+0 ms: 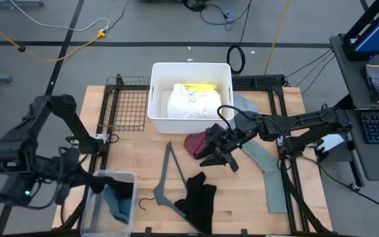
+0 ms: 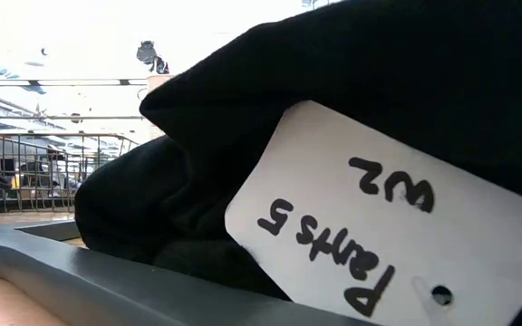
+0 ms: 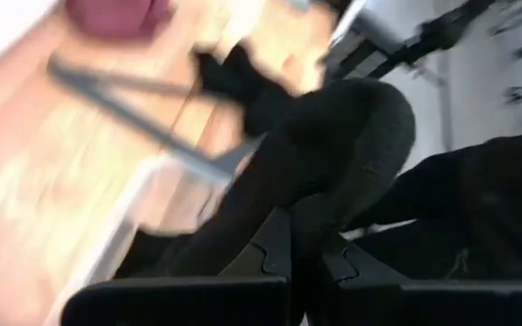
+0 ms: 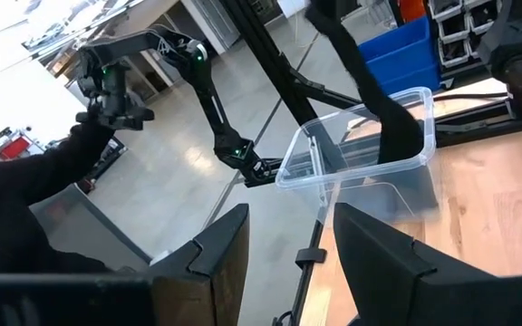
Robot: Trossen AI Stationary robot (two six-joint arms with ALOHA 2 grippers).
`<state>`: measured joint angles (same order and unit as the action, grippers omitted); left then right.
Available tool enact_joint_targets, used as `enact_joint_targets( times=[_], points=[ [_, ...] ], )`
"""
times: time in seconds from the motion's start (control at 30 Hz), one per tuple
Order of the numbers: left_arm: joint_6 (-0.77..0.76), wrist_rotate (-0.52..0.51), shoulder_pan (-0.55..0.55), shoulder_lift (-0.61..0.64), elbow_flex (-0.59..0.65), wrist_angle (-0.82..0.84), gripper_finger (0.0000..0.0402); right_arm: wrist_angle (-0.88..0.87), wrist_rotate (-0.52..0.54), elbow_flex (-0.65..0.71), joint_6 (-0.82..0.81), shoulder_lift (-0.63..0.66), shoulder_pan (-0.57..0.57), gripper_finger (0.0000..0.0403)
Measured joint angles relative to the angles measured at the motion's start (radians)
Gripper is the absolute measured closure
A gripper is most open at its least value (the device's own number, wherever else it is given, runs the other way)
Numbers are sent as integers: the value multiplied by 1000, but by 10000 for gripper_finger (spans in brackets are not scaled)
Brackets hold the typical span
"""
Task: Pick & Place Cloths
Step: Put the black sock into the transparent bin
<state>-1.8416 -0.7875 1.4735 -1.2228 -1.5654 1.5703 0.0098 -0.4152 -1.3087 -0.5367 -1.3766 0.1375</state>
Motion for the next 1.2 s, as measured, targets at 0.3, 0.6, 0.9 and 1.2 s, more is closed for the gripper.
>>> enact_joint_targets(
  times=[0.3,0.6,0.9,1.2],
  points=[
    [-285,251,-58,0,138,0,401,0,0,0,3,0,0,248],
    [-433,375,-146,-1,208,-40,400,0,0,0,3,0,0,248],
    [-485,534,-262,-1,268,-149,400,0,0,0,13,0,0,248],
    [-494,564,-367,-11,358,-331,399,-13,0,0,35,0,0,248]
  ],
)
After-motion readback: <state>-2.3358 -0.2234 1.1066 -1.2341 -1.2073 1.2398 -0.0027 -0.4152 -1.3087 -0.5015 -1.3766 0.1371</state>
